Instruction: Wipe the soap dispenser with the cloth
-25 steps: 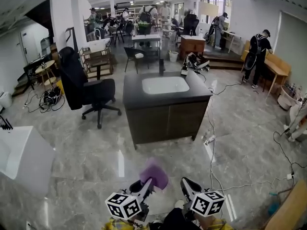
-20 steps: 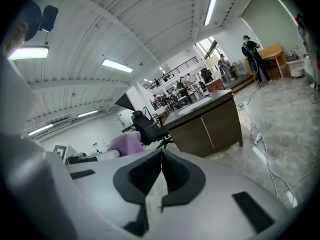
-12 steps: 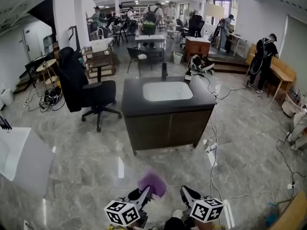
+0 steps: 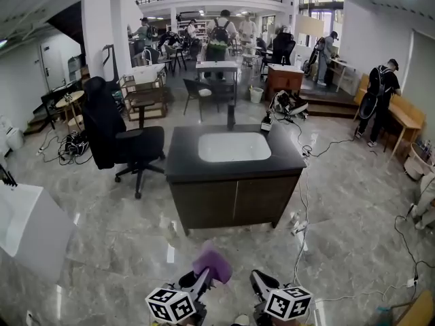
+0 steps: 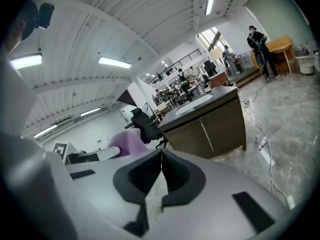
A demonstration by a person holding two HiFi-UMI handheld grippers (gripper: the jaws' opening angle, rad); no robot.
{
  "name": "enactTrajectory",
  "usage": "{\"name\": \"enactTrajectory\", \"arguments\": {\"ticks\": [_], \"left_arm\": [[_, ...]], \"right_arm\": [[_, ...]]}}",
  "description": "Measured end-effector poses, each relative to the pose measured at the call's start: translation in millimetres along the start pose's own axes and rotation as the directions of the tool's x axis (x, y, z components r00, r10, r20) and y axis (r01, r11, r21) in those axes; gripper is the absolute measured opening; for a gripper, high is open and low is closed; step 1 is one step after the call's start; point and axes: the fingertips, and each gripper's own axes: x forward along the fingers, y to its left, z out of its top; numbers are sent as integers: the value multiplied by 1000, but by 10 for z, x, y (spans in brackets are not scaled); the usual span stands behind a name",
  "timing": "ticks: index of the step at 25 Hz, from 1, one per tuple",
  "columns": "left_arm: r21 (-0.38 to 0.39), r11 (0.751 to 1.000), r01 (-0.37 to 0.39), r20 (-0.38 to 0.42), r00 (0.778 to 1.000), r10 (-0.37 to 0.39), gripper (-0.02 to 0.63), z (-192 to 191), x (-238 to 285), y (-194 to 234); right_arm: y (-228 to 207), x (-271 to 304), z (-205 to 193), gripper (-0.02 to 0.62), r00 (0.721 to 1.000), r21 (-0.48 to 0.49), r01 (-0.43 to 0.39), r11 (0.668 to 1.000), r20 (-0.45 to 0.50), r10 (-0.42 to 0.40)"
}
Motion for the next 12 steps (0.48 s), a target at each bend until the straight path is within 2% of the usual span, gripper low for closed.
{"name": "enactTrajectory", "arguments": {"ticks": [8, 12], "left_arm": [[38, 999, -3, 38, 999, 1, 64, 51, 586, -354], [56, 998, 11, 35, 999, -13, 64, 61, 759, -515]], "right_arm": [[-530, -95, 360, 5, 999, -13, -33, 999, 23, 33], [-654, -127, 487, 5, 998, -13, -48, 999, 31, 48]]}}
